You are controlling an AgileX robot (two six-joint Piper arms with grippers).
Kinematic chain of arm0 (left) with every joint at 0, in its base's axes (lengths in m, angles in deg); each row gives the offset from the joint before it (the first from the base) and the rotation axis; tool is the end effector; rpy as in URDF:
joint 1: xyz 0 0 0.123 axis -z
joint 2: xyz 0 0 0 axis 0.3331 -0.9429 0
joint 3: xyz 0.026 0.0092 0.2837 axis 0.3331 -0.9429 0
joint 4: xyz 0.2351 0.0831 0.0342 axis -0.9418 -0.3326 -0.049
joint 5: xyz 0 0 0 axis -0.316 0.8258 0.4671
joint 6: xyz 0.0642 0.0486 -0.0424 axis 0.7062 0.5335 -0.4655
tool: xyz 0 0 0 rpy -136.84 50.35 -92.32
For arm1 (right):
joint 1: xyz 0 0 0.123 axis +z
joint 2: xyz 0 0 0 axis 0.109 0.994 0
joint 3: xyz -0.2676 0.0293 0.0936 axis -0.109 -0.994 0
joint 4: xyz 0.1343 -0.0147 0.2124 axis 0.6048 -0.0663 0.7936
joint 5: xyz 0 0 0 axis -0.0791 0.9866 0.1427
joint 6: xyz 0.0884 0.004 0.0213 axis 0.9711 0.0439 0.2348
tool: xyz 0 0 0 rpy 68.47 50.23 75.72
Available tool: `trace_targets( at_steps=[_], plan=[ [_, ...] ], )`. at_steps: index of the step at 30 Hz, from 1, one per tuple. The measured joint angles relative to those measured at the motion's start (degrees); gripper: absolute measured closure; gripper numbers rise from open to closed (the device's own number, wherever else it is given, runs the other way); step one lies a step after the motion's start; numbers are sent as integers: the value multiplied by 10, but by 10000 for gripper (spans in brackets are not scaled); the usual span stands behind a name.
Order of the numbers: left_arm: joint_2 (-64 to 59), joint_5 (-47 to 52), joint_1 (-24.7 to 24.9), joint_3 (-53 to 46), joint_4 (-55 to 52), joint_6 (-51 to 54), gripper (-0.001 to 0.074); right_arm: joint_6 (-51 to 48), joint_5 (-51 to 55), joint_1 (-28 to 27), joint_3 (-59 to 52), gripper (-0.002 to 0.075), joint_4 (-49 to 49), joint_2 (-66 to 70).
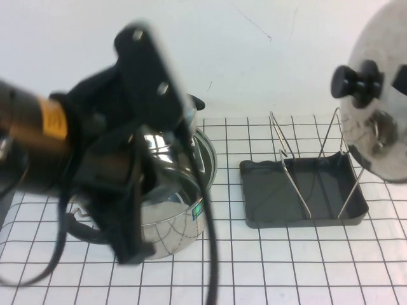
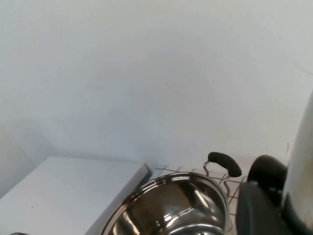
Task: Put pot lid on rack
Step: Place the pot lid on the pot rack
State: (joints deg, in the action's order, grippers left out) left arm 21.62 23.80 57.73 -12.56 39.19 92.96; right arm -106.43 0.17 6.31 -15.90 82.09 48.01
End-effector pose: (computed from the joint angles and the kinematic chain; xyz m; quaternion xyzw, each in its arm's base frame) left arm 0.1663 -0.1505 0.4049 0.5161 0.7684 -0.1184 0.3594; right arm 0.2093 0.0581 0.3496 -0.0981 0.7317 0.3587 0.5712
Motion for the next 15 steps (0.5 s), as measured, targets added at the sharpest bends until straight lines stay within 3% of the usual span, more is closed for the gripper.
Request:
trace_targets(
  at_steps=[10, 15],
  plan=[
    [47, -43, 0, -136, 15, -37, 736, -98, -202, 187, 95, 615, 14, 162],
    [48, -49, 0, -156, 18, -40, 736, -110, -233, 202, 103, 615, 19, 211]
  ],
)
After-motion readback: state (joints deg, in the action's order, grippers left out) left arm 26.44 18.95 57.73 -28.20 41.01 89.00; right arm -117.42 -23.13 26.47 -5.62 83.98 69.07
